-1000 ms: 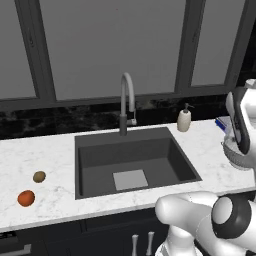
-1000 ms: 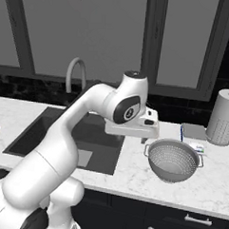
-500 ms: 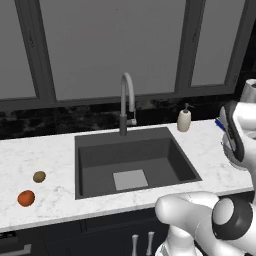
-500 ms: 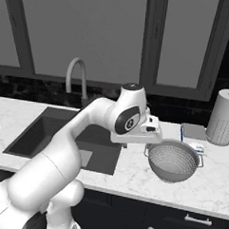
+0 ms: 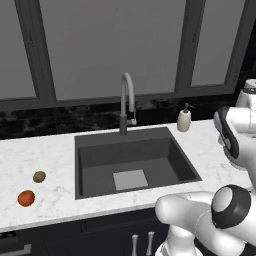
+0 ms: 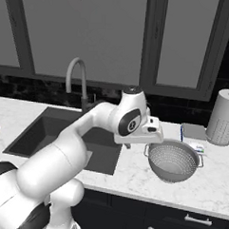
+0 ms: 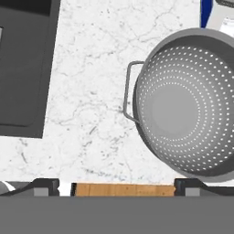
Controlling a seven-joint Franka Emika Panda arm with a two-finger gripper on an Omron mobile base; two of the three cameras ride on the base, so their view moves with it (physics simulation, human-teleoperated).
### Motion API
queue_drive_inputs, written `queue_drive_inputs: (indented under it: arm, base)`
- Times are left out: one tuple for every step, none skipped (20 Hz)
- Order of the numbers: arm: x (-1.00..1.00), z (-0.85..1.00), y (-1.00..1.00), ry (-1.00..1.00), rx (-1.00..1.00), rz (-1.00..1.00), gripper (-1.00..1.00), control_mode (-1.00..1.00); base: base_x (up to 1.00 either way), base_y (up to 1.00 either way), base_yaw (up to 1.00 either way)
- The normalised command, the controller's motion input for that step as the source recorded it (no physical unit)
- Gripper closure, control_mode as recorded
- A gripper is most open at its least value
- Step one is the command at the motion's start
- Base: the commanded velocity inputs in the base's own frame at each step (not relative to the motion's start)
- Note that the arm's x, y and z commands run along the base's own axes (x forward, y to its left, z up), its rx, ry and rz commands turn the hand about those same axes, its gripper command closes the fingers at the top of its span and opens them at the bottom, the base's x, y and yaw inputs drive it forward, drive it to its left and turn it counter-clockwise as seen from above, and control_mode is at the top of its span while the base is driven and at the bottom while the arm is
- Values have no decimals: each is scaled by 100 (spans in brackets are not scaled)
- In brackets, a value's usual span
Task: Put the colander in the sink, put the orange, kiwi in the colander, and turn on the sink faucet and pour water over the colander.
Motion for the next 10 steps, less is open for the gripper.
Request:
queue_drive_inputs:
  arm:
    - [17,-31,0,0,-4,0,-100,-100]
    - [24,-34,0,0,-4,0,-100,-100]
    - [29,-34,0,-1,-5,0,-100,-100]
    - [34,-31,0,0,-3,0,-100,-100]
    - [34,-31,0,0,-1,0,-100,-100]
    - [32,-31,0,0,0,0,-100,-100]
    - [32,-31,0,0,0,0,-100,-100]
    - [31,-32,0,0,0,0,-100,-100]
    - [29,-33,0,0,0,0,-100,-100]
    - [30,-30,0,0,0,0,-100,-100]
  base:
    - [0,0,0]
    - [0,0,0]
    - [0,0,0]
    - [0,0,0]
    - [0,0,0]
    - [0,0,0]
    - [0,0,0]
    - [0,0,0]
    - [0,0,0]
    - [0,0,0]
